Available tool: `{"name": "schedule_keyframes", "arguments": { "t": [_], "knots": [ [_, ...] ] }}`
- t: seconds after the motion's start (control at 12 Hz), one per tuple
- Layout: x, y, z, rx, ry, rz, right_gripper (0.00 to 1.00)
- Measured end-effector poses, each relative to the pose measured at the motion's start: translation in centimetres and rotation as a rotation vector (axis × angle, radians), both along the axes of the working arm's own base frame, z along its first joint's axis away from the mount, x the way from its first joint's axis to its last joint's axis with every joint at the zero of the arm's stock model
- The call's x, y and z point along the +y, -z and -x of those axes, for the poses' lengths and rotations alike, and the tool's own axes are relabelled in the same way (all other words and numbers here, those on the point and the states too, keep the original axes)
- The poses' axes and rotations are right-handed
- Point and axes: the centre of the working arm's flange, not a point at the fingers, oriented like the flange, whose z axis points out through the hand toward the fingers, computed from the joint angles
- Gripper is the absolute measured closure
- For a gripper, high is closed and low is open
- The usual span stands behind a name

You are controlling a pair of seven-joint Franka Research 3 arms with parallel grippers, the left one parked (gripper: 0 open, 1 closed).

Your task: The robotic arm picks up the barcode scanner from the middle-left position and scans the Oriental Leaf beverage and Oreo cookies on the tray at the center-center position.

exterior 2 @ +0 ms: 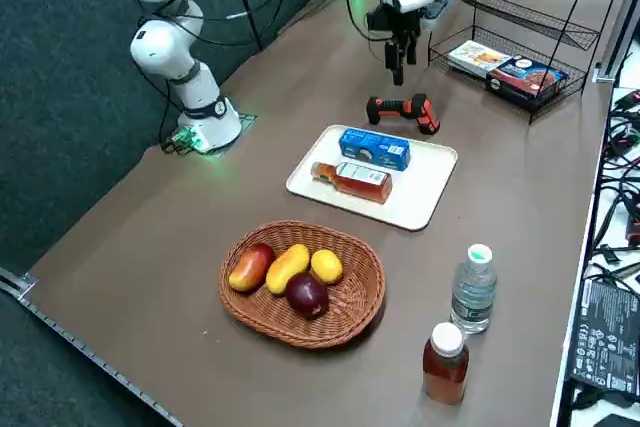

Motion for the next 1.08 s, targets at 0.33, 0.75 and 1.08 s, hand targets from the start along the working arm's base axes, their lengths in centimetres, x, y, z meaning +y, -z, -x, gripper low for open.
{"name": "schedule_keyframes", "arguments": {
  "t": [0.33,0.75,1.08],
  "knots": [
    [1.9,5.6,0.8,-0.005,0.005,-0.001,0.00],
    [2.8,8.7,0.9,0.008,-0.010,0.003,0.00],
    [2.8,9.7,0.9,0.017,-0.011,0.006,0.00]
  ]
}}
